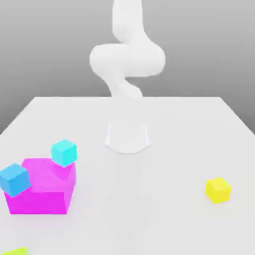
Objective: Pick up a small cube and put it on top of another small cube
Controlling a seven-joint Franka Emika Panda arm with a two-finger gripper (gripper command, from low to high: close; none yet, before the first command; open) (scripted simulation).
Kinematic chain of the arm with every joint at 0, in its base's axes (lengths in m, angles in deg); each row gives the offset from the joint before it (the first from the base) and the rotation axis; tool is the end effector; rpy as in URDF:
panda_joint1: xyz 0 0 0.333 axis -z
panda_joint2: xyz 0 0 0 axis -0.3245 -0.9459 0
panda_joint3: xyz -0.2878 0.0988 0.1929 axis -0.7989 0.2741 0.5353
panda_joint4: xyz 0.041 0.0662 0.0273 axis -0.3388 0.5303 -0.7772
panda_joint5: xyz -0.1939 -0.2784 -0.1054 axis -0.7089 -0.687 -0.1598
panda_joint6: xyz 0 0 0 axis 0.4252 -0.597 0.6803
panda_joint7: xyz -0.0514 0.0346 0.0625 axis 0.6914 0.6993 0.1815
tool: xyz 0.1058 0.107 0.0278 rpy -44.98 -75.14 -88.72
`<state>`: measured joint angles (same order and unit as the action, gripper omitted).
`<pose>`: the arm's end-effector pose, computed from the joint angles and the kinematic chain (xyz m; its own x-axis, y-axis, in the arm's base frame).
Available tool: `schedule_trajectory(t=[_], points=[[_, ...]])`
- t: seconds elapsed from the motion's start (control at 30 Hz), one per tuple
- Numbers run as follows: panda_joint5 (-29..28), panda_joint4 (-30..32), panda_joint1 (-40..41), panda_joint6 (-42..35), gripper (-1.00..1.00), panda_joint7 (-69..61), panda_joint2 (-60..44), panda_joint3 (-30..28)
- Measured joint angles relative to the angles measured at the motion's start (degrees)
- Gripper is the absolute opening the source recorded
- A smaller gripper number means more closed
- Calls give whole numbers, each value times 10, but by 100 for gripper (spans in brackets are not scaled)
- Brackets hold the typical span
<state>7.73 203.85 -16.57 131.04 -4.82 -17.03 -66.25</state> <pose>0.3423 -0.0088 0.6880 0.4536 -0.7677 0.4527 -0.5818 -0.6399 -0.5021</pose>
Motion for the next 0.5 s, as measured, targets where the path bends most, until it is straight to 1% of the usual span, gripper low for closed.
schedule_trajectory(t=[0.27,0.5], points=[[-26,-30,67,32,0,125,-170,14],[-45,-56,105,60,0,230,-315,5]])
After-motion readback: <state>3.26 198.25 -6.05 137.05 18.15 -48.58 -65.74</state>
